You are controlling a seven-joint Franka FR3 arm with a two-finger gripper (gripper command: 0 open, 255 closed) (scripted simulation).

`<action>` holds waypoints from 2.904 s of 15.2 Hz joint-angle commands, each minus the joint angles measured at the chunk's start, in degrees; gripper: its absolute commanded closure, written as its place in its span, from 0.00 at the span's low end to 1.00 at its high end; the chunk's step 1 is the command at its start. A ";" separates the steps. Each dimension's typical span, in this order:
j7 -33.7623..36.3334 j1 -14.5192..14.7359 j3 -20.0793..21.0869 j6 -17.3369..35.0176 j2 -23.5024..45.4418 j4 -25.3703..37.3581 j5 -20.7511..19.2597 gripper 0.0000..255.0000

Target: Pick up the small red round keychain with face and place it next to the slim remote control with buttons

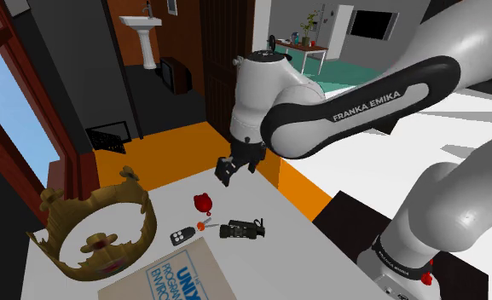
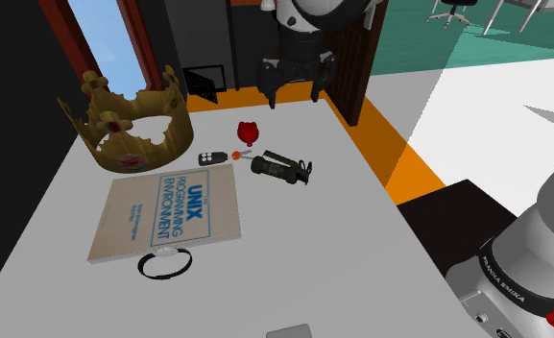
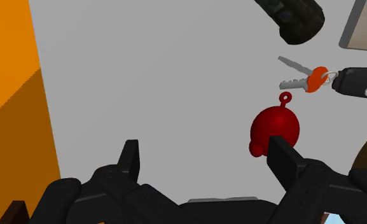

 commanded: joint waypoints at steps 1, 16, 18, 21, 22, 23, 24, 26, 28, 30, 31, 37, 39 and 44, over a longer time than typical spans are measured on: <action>4.21 -0.93 2.87 2.84 4.44 1.99 -3.09 0.00; 26.59 -1.41 7.53 11.33 26.60 11.11 -27.89 0.00; 26.59 -1.39 7.51 11.33 26.59 11.10 -27.88 0.00; 26.59 -1.39 7.50 11.33 26.60 11.11 -27.88 0.00; 26.59 -1.39 7.50 11.33 26.60 11.11 -27.88 0.00; 26.59 -1.39 7.50 11.33 26.60 11.11 -27.88 0.00; 26.59 -1.39 7.50 11.33 26.60 11.10 -27.88 1.00; 26.59 -1.39 7.50 11.33 26.60 11.10 -27.89 1.00; 26.59 -1.39 7.50 11.33 26.59 11.10 -27.89 1.00; 26.59 -1.39 7.50 11.33 26.59 11.10 -27.89 1.00; 26.59 -1.39 7.50 11.33 26.59 11.10 -27.89 1.00; 23.89 -1.98 8.34 9.05 24.08 11.77 -24.49 1.00; 22.63 -2.19 8.63 7.86 22.89 12.20 -22.92 1.00; 19.76 -2.49 9.03 4.72 20.10 13.53 -19.39 1.00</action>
